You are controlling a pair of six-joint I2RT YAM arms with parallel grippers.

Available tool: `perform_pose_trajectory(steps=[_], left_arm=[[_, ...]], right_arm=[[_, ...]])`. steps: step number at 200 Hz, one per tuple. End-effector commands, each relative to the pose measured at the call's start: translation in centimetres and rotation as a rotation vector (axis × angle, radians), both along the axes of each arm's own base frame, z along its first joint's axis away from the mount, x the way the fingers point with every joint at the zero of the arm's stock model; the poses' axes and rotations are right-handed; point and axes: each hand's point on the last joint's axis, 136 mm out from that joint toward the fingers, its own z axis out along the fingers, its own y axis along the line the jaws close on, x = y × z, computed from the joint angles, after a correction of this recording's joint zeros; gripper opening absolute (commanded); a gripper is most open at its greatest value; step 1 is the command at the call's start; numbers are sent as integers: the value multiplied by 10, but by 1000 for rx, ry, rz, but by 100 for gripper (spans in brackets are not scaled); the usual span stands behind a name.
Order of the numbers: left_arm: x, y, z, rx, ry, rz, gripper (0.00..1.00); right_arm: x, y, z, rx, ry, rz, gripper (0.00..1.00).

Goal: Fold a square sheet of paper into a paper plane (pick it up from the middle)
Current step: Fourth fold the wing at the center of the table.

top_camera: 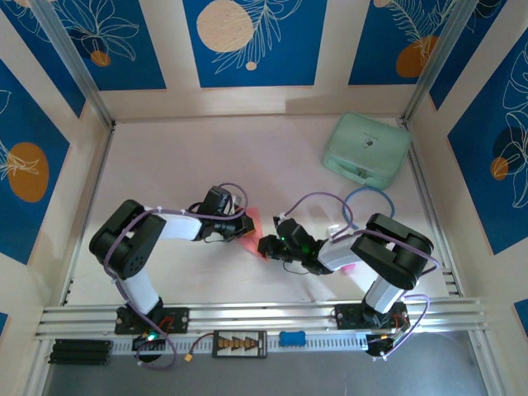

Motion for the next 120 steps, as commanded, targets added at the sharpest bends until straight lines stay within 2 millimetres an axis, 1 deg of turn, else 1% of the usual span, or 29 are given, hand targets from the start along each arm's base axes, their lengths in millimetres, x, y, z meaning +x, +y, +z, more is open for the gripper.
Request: perform_pose_trajectory(steps=[1, 85, 120], left_arm=[[-1, 1, -9, 40, 7, -11, 2], [-4, 8, -18, 83, 26, -6, 2], [-5, 9, -20, 87, 30, -5, 1]], right_arm=[[-29, -19, -42, -126, 158, 30, 6], [-29, -19, -40, -125, 171, 30, 7], [-29, -16, -36, -113, 170, 36, 8]])
